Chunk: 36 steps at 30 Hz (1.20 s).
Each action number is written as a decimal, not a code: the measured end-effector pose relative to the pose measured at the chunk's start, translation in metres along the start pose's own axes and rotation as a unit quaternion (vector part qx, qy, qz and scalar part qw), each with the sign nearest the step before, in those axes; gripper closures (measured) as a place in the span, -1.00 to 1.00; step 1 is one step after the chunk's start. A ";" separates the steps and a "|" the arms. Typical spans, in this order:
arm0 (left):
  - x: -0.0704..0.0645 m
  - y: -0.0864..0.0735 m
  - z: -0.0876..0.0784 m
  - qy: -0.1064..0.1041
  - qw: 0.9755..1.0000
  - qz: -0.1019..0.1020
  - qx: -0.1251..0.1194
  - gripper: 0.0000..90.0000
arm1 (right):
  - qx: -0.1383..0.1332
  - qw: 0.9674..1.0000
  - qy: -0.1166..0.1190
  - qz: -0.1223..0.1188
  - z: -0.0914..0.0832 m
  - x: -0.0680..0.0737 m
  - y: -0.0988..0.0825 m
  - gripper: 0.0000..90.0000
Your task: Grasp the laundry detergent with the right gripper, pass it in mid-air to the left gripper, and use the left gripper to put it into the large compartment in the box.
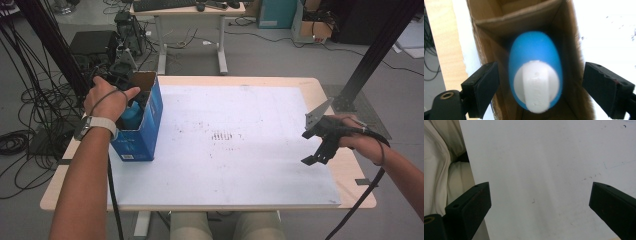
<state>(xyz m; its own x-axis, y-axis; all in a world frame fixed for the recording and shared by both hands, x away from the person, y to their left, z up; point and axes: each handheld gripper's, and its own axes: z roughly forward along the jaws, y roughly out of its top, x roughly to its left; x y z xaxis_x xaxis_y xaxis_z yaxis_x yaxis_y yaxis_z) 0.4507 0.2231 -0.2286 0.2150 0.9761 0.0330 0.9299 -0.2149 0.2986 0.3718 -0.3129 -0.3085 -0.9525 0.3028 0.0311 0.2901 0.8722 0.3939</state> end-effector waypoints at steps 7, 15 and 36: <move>-0.008 0.006 -0.027 -0.004 0.999 0.030 -0.023 -0.84 | 0.001 1.000 -0.004 0.002 -0.004 0.001 0.001 -0.91; -0.019 0.011 -0.057 0.001 0.997 0.063 -0.042 -0.85 | 0.003 1.000 -0.006 -0.001 -0.007 0.003 0.002 -0.91; -0.058 0.001 -0.101 -0.038 0.982 0.173 -0.067 -0.84 | -0.002 1.000 -0.014 -0.001 -0.016 0.006 0.006 -0.91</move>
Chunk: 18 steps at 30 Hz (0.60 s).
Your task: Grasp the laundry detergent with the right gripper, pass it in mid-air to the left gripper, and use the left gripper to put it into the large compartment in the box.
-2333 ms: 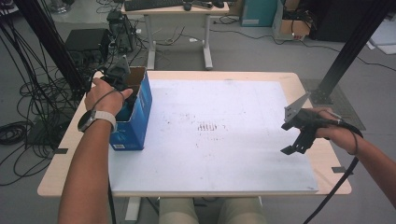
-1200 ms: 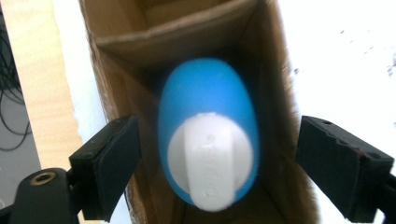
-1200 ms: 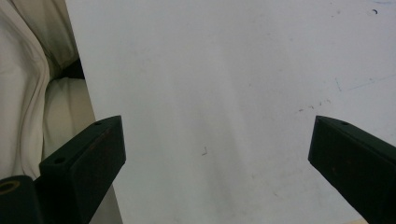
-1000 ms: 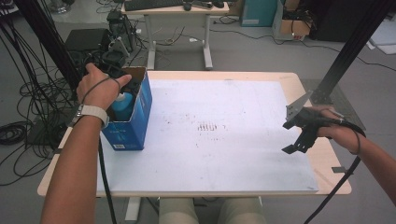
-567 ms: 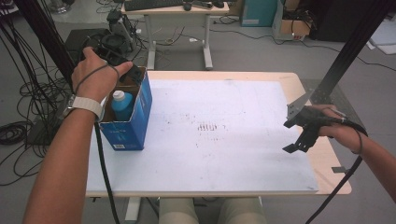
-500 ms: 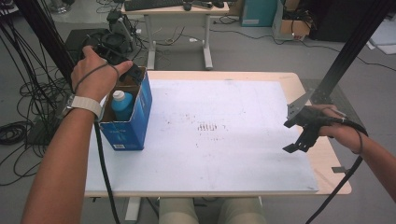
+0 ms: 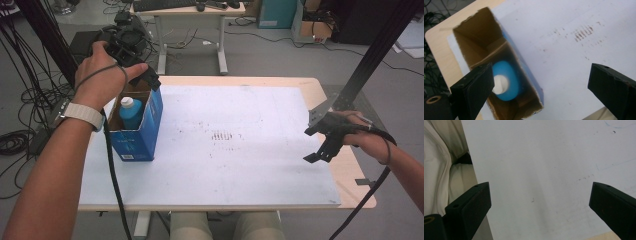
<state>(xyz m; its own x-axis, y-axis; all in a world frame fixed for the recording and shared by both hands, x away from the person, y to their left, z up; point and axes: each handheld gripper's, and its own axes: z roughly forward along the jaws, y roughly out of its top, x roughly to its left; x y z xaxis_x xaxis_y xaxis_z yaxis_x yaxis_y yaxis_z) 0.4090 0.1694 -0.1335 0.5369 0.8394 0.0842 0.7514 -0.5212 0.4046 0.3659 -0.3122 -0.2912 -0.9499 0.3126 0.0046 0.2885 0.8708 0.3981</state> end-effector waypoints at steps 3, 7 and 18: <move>-0.011 0.000 0.000 -0.013 1.000 0.023 -0.007 -0.84 | -0.002 1.000 0.001 0.000 0.000 0.000 0.000 -0.91; -0.022 0.000 0.002 -0.021 0.999 0.051 0.001 -0.85 | -0.002 1.000 0.001 -0.002 0.000 0.000 0.000 -0.91; -0.051 -0.006 0.012 -0.057 0.991 0.123 0.002 -0.85 | -0.018 1.000 0.001 -0.025 0.002 -0.003 -0.002 -0.91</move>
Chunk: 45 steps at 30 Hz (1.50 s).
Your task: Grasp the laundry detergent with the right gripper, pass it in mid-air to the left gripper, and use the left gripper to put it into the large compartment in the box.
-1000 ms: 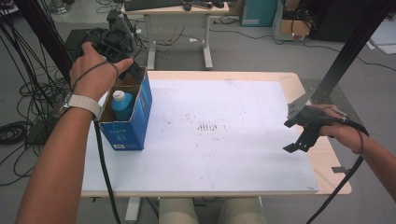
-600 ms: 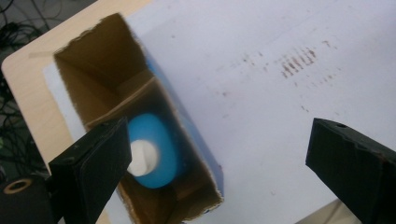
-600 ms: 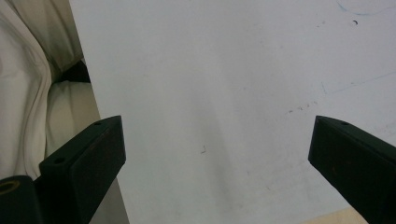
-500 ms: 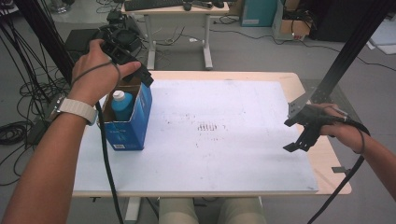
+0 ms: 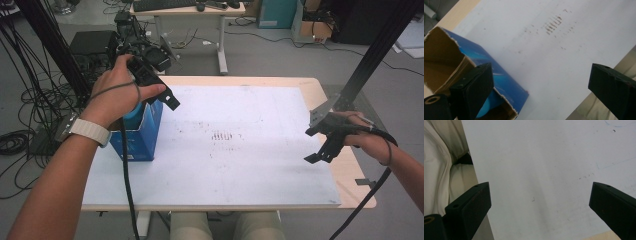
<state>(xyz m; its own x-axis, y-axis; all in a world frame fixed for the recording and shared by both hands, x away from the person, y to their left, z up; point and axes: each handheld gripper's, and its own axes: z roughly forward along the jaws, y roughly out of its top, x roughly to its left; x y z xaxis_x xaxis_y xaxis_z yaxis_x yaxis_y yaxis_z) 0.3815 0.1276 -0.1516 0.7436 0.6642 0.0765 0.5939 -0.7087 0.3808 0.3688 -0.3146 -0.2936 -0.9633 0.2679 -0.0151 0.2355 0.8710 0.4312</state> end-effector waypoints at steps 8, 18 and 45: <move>-0.022 0.000 0.010 -0.023 0.998 0.060 0.010 -0.85 | 0.002 1.000 0.000 -0.002 0.000 0.000 0.002 -0.91; -0.042 -0.004 0.025 -0.037 0.992 0.115 0.032 -0.85 | -0.001 1.000 0.000 -0.002 0.000 0.000 0.004 -0.91; -0.064 -0.011 0.050 -0.058 0.987 0.147 0.036 -0.85 | -0.018 1.000 -0.002 0.018 -0.002 0.001 0.007 -0.92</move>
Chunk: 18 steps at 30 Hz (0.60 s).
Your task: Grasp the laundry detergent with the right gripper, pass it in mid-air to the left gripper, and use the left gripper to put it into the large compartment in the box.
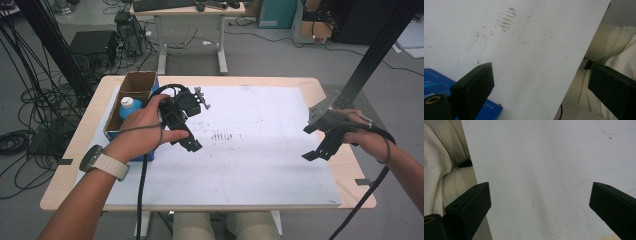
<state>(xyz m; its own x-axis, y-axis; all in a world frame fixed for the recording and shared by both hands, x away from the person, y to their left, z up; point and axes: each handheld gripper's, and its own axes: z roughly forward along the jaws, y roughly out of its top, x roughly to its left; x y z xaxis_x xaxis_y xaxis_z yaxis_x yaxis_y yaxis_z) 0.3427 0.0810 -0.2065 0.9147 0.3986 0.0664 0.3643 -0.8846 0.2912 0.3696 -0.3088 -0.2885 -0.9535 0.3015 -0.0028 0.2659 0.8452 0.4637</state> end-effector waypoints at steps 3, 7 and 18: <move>0.000 0.000 0.000 0.001 1.000 0.000 0.000 -0.84 | 0.000 1.000 0.000 -0.003 0.000 -0.001 0.000 -0.92; 0.001 0.001 -0.001 0.003 1.000 -0.001 -0.002 -0.84 | -0.003 1.000 -0.001 0.002 0.000 -0.002 -0.001 -0.92; 0.001 0.002 0.000 0.006 1.000 -0.002 -0.002 -0.84 | -0.002 1.000 0.002 -0.004 0.001 -0.004 -0.002 -0.92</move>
<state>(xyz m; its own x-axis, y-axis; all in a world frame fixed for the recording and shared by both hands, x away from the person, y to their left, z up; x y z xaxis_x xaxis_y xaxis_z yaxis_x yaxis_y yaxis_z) 0.3440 0.0800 -0.2057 0.9109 0.4054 0.0770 0.3676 -0.8819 0.2952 0.3726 -0.3109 -0.2899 -0.9561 0.2929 -0.0036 0.2573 0.8455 0.4679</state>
